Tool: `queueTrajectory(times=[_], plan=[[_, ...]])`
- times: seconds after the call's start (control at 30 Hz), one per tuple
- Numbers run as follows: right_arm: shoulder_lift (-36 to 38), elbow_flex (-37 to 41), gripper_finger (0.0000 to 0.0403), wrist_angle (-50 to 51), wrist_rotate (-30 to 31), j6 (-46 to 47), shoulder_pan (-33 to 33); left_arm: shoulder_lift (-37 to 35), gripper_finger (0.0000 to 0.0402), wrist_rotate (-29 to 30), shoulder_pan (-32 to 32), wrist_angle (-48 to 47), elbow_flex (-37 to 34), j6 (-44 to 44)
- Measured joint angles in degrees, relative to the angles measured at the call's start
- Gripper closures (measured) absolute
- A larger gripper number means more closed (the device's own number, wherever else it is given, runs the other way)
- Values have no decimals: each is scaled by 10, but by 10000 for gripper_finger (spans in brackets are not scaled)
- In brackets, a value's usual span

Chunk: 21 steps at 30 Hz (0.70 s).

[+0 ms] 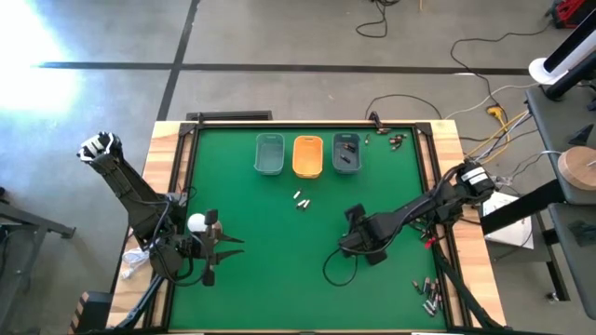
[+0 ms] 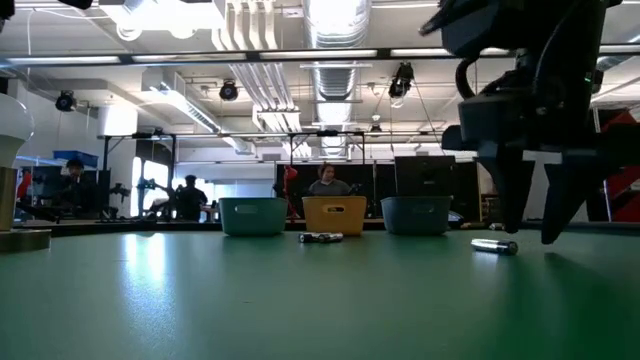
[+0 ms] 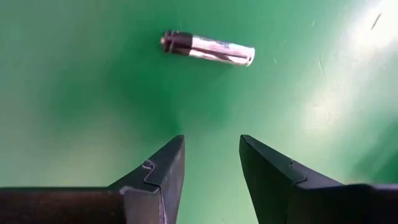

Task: Sort batteries
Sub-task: Put the silver battery into the yellow bin

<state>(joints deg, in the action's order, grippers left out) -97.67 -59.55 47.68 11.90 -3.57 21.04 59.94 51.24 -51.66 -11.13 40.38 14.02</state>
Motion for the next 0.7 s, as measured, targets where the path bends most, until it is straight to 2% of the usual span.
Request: queueTrajectory(times=[0.17, 0.3, 0.43, 0.57, 0.7], plan=[[3, -29, 245, 0, -3, 46, 10, 0, 322, 1, 0, 15, 0, 2], [6, -60, 241, -1, -3, 86, 26, 0, 322, 3, 0, 69, 0, 5], [7, -90, 249, -5, 1, 117, 47, 11, 322, -52, 11, 139, 0, -19], [7, -116, 259, -4, 2, 149, 67, 61, 322, -40, 47, 200, 0, -14], [7, -152, 265, 54, 36, 204, 88, 137, 322, -104, 105, 259, 0, -3]])
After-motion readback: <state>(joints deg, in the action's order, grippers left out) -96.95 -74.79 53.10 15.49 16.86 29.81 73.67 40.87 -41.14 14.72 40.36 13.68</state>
